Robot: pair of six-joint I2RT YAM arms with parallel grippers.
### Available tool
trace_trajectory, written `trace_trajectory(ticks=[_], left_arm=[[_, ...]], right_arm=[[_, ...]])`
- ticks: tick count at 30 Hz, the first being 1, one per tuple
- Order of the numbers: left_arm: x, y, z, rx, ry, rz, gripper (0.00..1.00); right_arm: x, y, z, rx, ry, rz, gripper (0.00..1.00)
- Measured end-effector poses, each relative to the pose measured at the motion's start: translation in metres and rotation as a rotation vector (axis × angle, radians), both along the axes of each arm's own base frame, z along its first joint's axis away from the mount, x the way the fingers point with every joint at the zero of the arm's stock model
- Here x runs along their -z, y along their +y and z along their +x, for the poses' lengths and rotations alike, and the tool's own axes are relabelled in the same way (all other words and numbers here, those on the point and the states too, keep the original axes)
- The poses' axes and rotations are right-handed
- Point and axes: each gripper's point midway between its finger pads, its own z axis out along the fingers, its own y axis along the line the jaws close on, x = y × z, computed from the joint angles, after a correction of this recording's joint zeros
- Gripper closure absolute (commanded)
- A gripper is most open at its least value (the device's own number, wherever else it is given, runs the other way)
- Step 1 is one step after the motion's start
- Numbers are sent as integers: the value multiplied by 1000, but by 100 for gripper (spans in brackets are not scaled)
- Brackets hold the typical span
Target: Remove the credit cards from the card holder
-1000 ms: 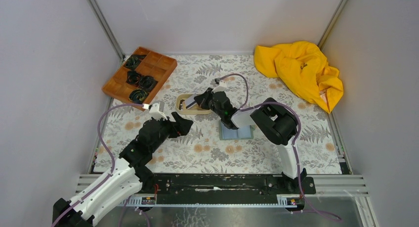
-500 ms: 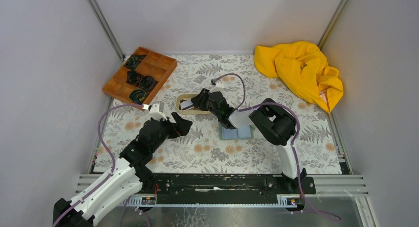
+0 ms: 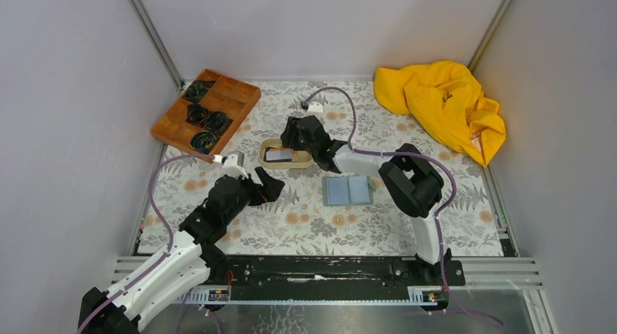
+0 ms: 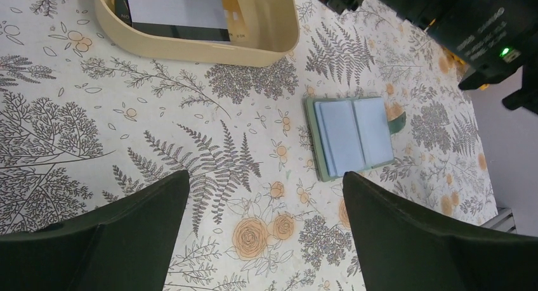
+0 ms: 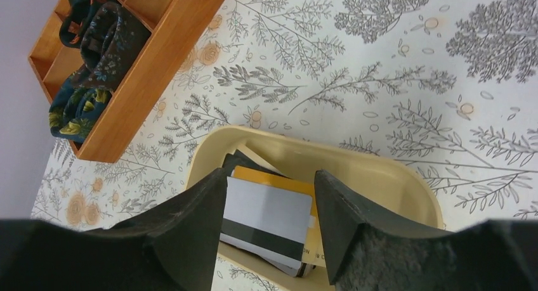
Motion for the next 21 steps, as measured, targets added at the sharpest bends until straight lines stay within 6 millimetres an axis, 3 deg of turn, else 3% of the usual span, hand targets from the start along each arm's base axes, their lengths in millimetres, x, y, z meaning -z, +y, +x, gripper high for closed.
trace_trajectory(ticks=[5, 13, 17, 21], left_arm=[[-7, 2, 1, -7, -24, -15, 1], [-11, 3, 1, -11, -36, -23, 1], [-11, 4, 1, -12, -36, -22, 0], [-12, 6, 2, -21, -41, -20, 0]], right_arm=[[-5, 0, 4, -6, 26, -77, 33], [31, -15, -10, -23, 130, -207, 21], [51, -15, -16, -42, 170, -230, 19], [54, -6, -17, -67, 179, -209, 19]])
